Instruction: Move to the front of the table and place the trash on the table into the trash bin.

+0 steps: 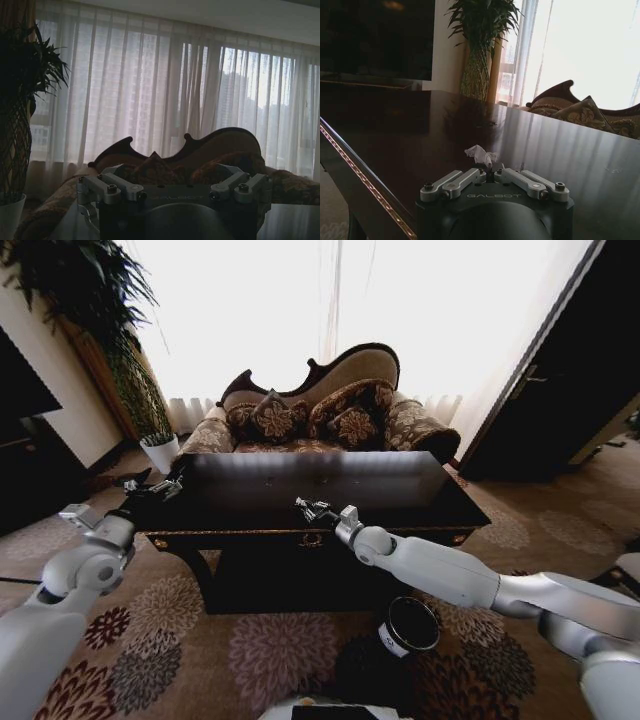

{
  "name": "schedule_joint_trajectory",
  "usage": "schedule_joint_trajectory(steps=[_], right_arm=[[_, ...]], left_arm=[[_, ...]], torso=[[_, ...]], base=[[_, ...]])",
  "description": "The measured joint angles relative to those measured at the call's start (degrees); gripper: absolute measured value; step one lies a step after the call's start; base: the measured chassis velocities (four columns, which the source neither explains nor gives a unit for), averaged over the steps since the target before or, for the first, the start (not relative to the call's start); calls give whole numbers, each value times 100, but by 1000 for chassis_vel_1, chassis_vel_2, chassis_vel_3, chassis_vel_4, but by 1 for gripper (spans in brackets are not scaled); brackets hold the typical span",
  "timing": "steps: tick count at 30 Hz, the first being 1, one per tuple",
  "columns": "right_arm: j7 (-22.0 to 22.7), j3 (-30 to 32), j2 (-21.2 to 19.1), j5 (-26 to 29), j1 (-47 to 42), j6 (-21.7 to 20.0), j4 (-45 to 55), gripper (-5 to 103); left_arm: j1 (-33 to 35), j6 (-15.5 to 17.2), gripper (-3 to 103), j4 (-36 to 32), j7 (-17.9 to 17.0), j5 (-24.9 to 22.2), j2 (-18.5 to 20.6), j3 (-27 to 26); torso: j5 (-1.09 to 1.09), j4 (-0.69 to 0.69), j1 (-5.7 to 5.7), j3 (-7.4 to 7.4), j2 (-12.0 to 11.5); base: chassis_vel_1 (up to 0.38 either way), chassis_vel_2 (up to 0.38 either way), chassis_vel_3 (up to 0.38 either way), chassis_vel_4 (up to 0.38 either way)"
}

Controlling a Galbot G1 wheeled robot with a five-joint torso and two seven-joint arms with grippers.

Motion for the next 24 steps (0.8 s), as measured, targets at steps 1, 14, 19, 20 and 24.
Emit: schedule_joint_trajectory(steps=[1, 14, 19, 20, 24], right_arm=[[7, 20, -11, -2, -16, -1, 19, 2], [211, 1147, -407, -88, -768, -155, 697, 0], [262, 1847, -758, -104, -1462, -188, 1047, 0], [268, 2266, -967, -117, -1900, -225, 1287, 0], [271, 2917, -1209, -154, -2516, -249, 1534, 0]], left_arm=[[0, 0, 100, 0, 0, 0, 0, 0], [0, 0, 100, 0, 0, 0, 0, 0], [0, 0, 100, 0, -2, 0, 0, 0], [0, 0, 100, 0, 0, 0, 0, 0], [0, 0, 100, -1, 2, 0, 0, 0]], torso=[[0, 0, 0, 0, 0], [0, 0, 2, 1, -2], [1, -1, 2, 1, -2], [2, -1, 2, 1, -2], [2, -2, 1, 0, -1]], base=[[0, 0, 0, 0], [0, 0, 0, 0], [0, 0, 0, 0], [0, 0, 0, 0], [0, 0, 0, 0]])
